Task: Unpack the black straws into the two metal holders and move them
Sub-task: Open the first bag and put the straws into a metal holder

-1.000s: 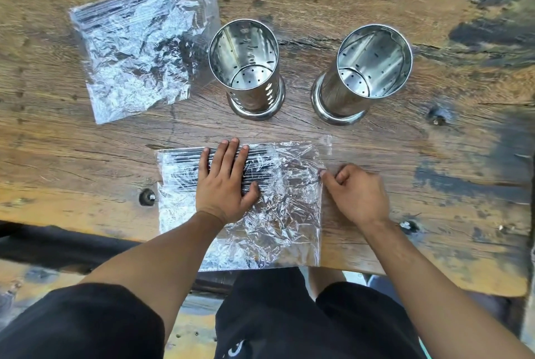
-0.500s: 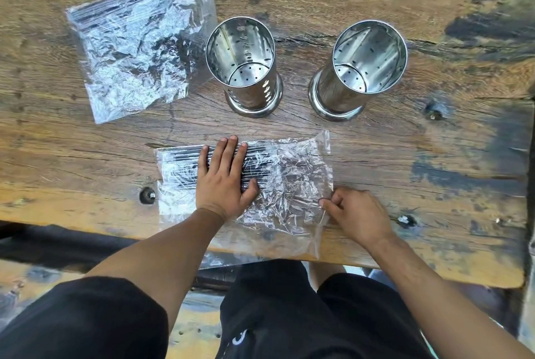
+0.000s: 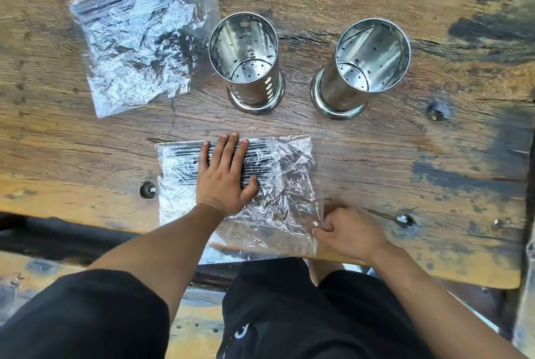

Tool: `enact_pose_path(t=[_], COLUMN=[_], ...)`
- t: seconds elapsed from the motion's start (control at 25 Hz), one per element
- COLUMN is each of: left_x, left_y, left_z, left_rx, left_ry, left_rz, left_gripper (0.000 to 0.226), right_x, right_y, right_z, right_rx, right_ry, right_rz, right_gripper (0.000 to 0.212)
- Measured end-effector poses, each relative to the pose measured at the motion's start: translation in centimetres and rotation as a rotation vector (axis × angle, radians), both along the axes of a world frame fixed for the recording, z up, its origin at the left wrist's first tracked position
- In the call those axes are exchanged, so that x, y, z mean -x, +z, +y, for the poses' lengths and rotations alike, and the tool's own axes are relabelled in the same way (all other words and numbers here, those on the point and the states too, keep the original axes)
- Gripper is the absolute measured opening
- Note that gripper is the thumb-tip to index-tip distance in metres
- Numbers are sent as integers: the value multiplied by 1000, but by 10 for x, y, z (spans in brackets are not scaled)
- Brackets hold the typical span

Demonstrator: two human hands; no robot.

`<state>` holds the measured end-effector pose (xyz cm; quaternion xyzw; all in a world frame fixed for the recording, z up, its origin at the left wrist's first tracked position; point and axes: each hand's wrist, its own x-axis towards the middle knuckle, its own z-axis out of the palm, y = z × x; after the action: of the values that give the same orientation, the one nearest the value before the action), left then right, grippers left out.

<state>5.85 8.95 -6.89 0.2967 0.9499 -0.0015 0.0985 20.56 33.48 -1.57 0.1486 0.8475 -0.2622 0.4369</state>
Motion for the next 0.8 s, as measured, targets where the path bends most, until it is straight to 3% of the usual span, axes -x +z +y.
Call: enact_pose_path(t=[0.2,0.36,0.44,0.56,0.64,0.68,0.8], left_x=[0,1,1,1,0,0,0], left_y=[0,0,-1,0,-1,-1,-2], left_z=[0,0,-1,-1,-1,-1,-1], left_rx=[19,24,24,33,28,22,-11], left_ry=[0,1,3,2,0,0,1], left_rz=[-15,-24,-26,-24,-19,-17,-6], left_gripper=[80,80,80,80,80,80,79], right_x=[-7,-6,-1,15,35,46,70], right_y=[-9,-9,-7,7,18,20,15], right_z=[24,39,39,28,13,6,-8], right_rx=[59,21,-49,-60,19,56,29], right_ry=[-100,-58,-56,-345,-462,-472,-461], right_rz=[-78,-84,65,427,583,585,437], right_gripper=[49,47,45,40,24,13,33])
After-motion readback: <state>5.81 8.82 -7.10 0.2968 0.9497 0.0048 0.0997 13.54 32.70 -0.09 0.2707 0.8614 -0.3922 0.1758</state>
